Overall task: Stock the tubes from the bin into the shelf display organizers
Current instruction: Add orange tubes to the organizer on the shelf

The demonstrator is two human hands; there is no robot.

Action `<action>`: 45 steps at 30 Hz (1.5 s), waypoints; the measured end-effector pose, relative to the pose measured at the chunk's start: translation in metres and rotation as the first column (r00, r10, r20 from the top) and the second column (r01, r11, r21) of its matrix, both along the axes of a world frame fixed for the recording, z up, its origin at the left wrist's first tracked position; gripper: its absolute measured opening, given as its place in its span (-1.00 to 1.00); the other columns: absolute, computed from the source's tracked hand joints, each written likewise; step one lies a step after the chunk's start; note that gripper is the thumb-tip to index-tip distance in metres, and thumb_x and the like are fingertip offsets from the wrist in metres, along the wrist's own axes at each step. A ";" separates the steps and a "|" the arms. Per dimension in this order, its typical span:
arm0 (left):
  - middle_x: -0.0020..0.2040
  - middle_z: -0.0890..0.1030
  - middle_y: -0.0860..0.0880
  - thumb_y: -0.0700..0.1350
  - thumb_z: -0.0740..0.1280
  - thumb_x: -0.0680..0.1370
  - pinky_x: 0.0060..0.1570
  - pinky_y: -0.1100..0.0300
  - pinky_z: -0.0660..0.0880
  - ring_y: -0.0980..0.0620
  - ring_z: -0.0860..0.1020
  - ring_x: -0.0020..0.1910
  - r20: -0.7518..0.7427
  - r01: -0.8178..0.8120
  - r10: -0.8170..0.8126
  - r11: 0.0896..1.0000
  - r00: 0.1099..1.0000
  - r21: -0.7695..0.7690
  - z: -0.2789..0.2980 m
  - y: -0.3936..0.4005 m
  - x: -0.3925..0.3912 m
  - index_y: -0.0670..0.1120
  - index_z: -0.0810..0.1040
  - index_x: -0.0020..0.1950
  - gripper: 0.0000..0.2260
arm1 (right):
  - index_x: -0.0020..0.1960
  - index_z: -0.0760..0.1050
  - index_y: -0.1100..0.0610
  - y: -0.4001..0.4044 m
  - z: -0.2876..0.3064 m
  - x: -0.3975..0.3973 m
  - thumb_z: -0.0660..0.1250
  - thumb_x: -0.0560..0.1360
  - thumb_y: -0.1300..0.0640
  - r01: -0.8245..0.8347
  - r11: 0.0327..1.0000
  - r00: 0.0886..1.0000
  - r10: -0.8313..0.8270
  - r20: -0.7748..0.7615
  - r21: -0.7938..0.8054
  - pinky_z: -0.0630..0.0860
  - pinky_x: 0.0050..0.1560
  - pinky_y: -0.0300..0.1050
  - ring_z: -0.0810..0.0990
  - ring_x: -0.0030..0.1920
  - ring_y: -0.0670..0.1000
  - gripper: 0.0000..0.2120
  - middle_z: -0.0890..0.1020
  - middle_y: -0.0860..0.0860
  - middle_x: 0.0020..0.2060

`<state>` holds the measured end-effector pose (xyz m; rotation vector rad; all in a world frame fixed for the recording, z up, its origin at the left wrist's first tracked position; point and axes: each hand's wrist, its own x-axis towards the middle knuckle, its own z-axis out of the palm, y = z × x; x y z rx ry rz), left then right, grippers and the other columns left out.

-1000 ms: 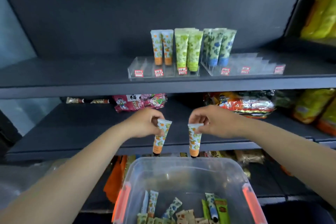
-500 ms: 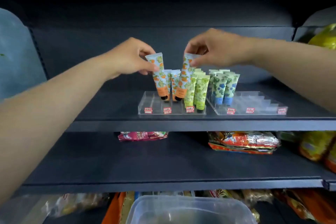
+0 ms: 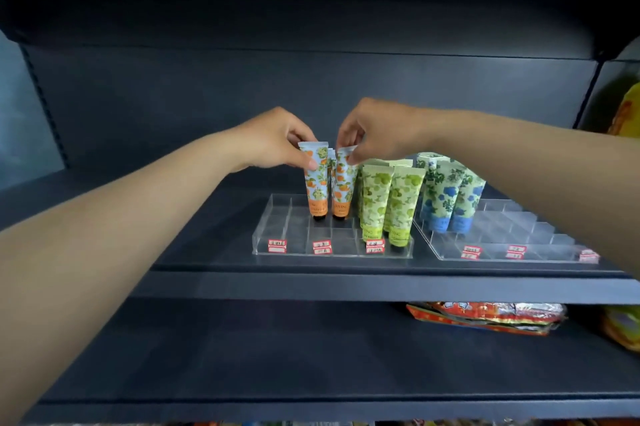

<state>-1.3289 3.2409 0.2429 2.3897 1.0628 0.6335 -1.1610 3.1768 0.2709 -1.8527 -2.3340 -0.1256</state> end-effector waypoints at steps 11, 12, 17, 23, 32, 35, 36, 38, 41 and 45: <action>-0.12 0.69 0.05 -0.13 0.51 0.38 0.10 0.16 0.49 0.09 0.62 -0.08 -0.079 0.018 -0.021 0.999 0.997 -0.031 -0.016 0.014 0.011 -0.01 0.64 -0.14 -0.89 | 0.01 0.63 0.08 0.012 -0.005 0.000 0.46 0.41 0.16 -0.019 0.994 0.999 0.015 -0.033 -0.106 0.49 -0.09 -0.23 0.55 -0.22 -0.15 -0.82 0.60 -0.18 -0.28; -0.12 0.68 0.05 -0.12 0.51 0.37 0.08 0.15 0.49 0.08 0.62 -0.08 -0.089 0.013 -0.015 1.000 0.996 -0.024 -0.017 0.014 0.012 -0.01 0.64 -0.13 -0.88 | -0.01 0.63 0.09 0.013 -0.005 -0.001 0.47 0.40 0.16 -0.015 0.995 0.999 0.011 -0.043 -0.103 0.48 -0.12 -0.26 0.54 -0.24 -0.17 -0.83 0.58 -0.21 -0.31; -0.21 0.64 0.06 -0.08 0.53 0.36 -0.17 0.31 0.45 0.15 0.57 -0.26 -0.092 -0.038 0.038 0.999 0.995 -0.002 -0.019 0.012 0.016 -0.08 0.63 -0.03 -0.76 | -0.02 0.59 0.05 0.016 -0.009 -0.004 0.50 0.37 0.10 0.010 0.996 1.000 -0.011 -0.013 -0.090 0.36 -0.31 -0.33 0.47 -0.28 -0.23 -0.80 0.51 -0.23 -0.32; -0.29 0.57 0.12 -0.10 0.51 0.39 -0.30 0.36 0.41 0.20 0.52 -0.33 -0.084 -0.073 0.076 0.997 0.994 0.037 -0.019 0.005 0.018 -0.11 0.62 0.01 -0.76 | 0.03 0.60 0.09 0.023 -0.011 -0.005 0.48 0.38 0.10 0.054 0.998 0.998 -0.054 -0.016 -0.025 0.35 -0.33 -0.31 0.47 -0.23 -0.11 -0.76 0.49 -0.20 -0.33; -0.15 0.67 -0.12 -0.10 0.50 0.40 -0.09 0.15 0.55 0.08 0.55 -0.31 -0.055 -0.069 0.070 0.997 0.996 0.018 -0.013 0.000 0.019 -0.17 0.64 -0.02 -0.78 | 0.08 0.60 0.11 0.025 -0.011 -0.008 0.48 0.38 0.12 0.061 0.998 0.998 -0.061 -0.003 -0.012 0.34 -0.31 -0.34 0.50 -0.11 -0.06 -0.72 0.58 -0.07 -0.12; -0.13 0.68 -0.14 -0.09 0.49 0.40 -0.05 0.11 0.56 0.05 0.56 -0.27 -0.072 -0.075 0.077 0.997 0.994 0.028 -0.012 -0.002 0.018 -0.17 0.65 -0.02 -0.78 | 0.09 0.60 0.11 0.024 -0.010 -0.009 0.48 0.39 0.12 0.064 0.998 0.998 -0.064 -0.002 -0.021 0.36 -0.29 -0.33 0.51 -0.08 -0.05 -0.71 0.59 -0.05 -0.06; -0.13 0.68 -0.14 -0.08 0.49 0.40 -0.03 0.10 0.56 0.04 0.57 -0.26 -0.078 -0.080 0.082 0.996 0.994 0.030 -0.012 -0.003 0.017 -0.17 0.65 -0.02 -0.77 | 0.09 0.60 0.11 0.023 -0.009 -0.009 0.48 0.39 0.11 0.064 0.998 0.998 -0.064 -0.002 -0.023 0.38 -0.28 -0.30 0.51 -0.08 -0.05 -0.71 0.60 -0.05 -0.05; -0.15 0.68 -0.13 -0.07 0.49 0.40 -0.01 0.08 0.56 0.04 0.57 -0.25 -0.083 -0.093 0.095 0.995 0.992 0.033 -0.011 -0.004 0.015 -0.16 0.64 0.00 -0.76 | 0.09 0.60 0.11 0.019 -0.007 -0.010 0.48 0.39 0.11 0.065 0.998 0.998 -0.065 0.000 -0.018 0.42 -0.18 -0.24 0.52 -0.06 -0.05 -0.71 0.60 -0.06 -0.05; -0.23 0.61 0.06 -0.07 0.49 0.41 -0.11 0.22 0.50 0.12 0.53 -0.23 -0.090 -0.096 0.102 0.993 0.991 0.069 -0.010 -0.005 0.011 -0.13 0.63 0.02 -0.76 | 0.10 0.60 0.14 0.013 -0.003 -0.010 0.46 0.40 0.11 0.074 0.997 0.997 -0.074 -0.012 0.008 0.48 -0.04 -0.17 0.55 -0.03 -0.03 -0.72 0.63 -0.04 -0.04; -0.13 0.60 0.07 -0.03 0.50 0.39 -0.05 0.28 0.47 0.12 0.56 -0.10 -0.087 -0.083 0.094 0.990 0.992 0.115 -0.007 -0.013 0.005 -0.06 0.61 0.03 -0.74 | 0.13 0.56 0.11 -0.009 -0.002 -0.010 0.43 0.42 0.12 0.064 0.993 0.998 -0.062 -0.022 0.097 0.41 -0.07 -0.19 0.49 -0.08 -0.05 -0.71 0.56 -0.07 -0.14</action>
